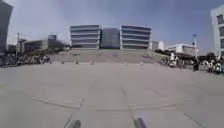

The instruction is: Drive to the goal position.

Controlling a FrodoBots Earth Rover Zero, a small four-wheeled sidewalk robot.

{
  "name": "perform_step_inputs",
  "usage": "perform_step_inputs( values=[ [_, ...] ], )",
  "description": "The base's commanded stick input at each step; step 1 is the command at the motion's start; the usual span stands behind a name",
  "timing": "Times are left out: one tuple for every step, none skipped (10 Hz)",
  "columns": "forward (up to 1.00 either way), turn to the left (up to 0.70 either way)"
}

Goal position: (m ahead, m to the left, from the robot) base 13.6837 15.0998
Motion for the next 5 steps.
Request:
perform_step_inputs(
  values=[
    [1.00, 0.03],
    [1.00, 0.13],
    [1.00, 0.22],
    [1.00, 0.04],
    [1.00, 0.00]
  ],
)
